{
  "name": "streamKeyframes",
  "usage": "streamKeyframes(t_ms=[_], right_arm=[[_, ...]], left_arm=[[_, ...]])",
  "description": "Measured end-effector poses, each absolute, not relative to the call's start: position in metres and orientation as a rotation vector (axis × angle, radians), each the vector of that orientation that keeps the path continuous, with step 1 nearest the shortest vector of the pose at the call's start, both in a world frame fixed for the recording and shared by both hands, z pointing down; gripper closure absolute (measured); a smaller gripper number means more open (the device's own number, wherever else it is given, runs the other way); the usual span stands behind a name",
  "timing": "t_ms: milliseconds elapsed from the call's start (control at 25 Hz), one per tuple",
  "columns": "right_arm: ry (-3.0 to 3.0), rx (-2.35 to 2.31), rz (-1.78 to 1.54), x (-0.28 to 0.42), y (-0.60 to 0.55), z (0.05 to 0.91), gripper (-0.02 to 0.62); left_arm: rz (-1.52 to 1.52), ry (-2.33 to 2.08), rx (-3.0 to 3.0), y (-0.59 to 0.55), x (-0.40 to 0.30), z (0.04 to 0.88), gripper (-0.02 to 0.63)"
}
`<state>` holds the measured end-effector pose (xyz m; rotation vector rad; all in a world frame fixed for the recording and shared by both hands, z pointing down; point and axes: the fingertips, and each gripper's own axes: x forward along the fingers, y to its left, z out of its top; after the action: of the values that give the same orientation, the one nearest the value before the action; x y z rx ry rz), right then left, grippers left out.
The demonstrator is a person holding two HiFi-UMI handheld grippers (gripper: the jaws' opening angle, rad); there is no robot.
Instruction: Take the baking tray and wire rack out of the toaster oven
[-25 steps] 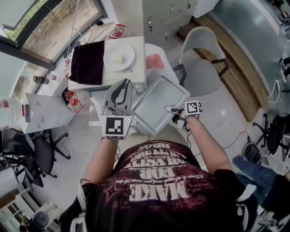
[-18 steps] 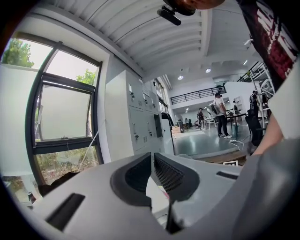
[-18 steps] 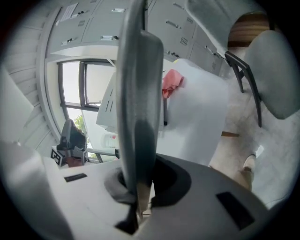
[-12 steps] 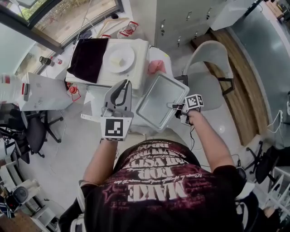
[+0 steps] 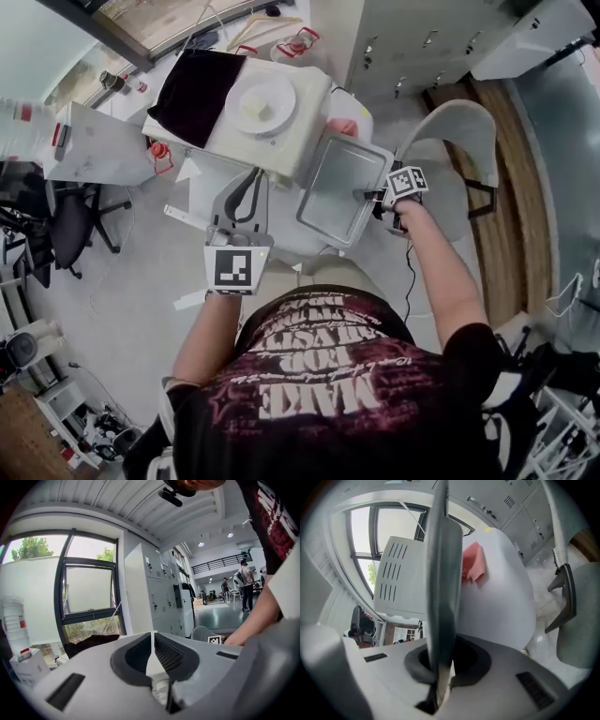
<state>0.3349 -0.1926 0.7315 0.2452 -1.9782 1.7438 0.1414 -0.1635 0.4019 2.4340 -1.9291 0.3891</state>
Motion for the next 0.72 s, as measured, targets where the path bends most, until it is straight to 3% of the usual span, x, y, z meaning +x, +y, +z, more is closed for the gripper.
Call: streamKeyframes(t_ms=[400,720], right_arm=[[-1.874,0.35,1.561,0.328,-0.223,0.77,0.515],[-1.74,0.691,1.194,0.351,-0.233,0.784,0.308]], left_arm=[[0.441,-1.924,2.415,-0.151,0.142,0.41,0.581],[0.434,-1.825,2.486,-0.146,0.142,0.411,0.581]])
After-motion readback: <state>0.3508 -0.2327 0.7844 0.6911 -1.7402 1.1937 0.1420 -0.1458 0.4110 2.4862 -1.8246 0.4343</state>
